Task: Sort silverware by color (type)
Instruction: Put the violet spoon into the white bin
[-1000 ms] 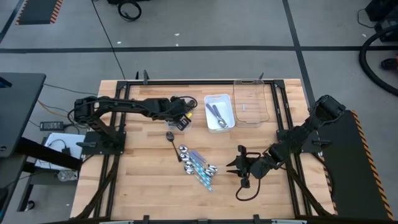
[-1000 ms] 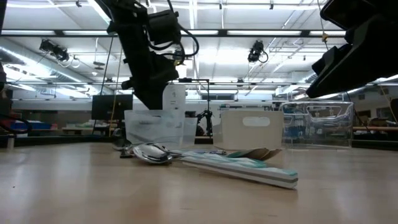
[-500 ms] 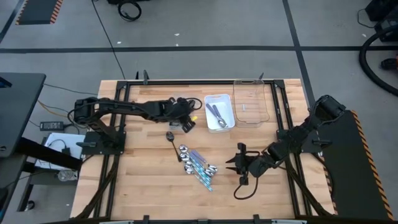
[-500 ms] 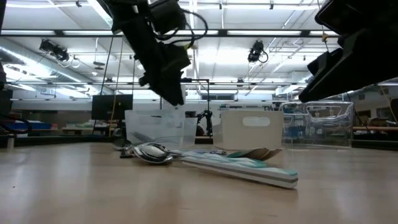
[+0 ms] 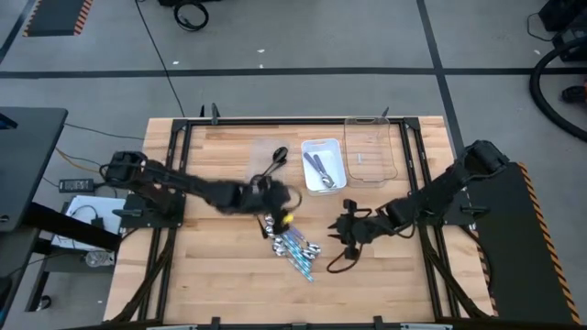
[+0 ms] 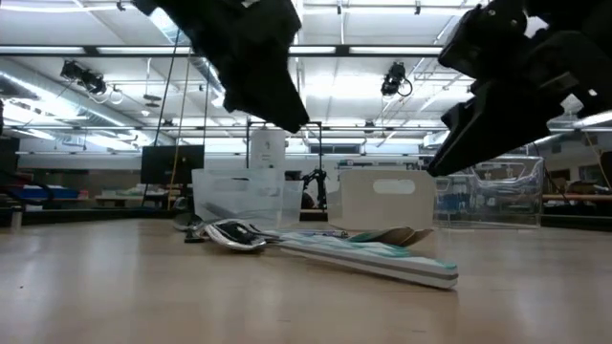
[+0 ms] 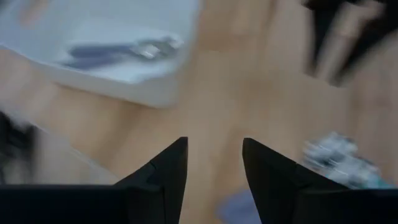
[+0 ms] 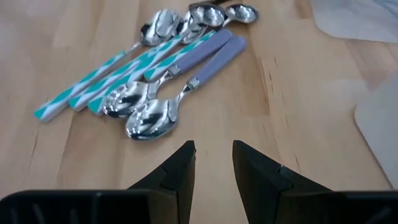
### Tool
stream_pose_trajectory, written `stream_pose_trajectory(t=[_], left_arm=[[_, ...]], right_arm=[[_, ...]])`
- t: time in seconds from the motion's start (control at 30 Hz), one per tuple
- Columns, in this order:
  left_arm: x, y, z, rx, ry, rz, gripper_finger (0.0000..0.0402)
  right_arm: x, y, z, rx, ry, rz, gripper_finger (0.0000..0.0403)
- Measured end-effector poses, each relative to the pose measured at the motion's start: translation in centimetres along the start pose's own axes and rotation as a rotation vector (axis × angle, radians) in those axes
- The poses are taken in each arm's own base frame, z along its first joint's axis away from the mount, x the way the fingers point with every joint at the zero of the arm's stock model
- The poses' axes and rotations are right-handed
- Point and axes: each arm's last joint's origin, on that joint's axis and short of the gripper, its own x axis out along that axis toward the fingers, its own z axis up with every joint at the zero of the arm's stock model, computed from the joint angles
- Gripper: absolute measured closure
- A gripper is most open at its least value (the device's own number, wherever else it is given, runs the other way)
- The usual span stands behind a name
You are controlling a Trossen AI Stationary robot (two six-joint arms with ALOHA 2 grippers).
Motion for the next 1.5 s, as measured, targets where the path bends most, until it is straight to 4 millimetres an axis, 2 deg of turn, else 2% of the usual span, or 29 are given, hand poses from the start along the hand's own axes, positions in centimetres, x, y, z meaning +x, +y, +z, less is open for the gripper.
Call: stream_pose_trajectory(t=[0.1,0.23,0.43,0.6,0.83,1.07,1.3,1.5], left_arm=[[-0.8,-2.2,-1.9,0.017,-0.001,0.005,0.024],[-1.7,-4.2,-4.4,0.022,-0.037,0.039,0.024],[-3.0,-5.9,-6.8,0.057,-0.095,0.092,0.024],[-3.7,-6.9,-8.2,0.107,-0.225,0.145,0.024],[-2.9,-6.0,-9.3,0.137,-0.317,0.134,0.024],[-2.3,-4.9,-10.1,0.216,-0.36,0.146,0.024],[-1.9,-3.7,-12.4,0.268,-0.307,0.151,0.024],[-1.9,-3.5,-12.9,0.299,-0.293,0.137,0.024]], right_arm=[[0.0,-0.1,0.6,-0.01,0.028,-0.013,0.0285],[0.0,-0.3,1.5,0.005,0.018,-0.019,0.0285],[0.1,-0.7,3.1,0.053,-0.014,-0.025,0.0285],[-0.1,-0.8,4.2,0.117,-0.005,-0.038,0.0285],[0.1,-0.2,5.2,0.197,0.015,-0.052,0.0285],[3.7,1.5,6.3,0.19,0.066,-0.063,0.0285],[6.8,2.9,7.6,0.185,0.106,-0.08,0.0285],[9.2,3.0,7.7,0.142,0.143,-0.132,0.0282]])
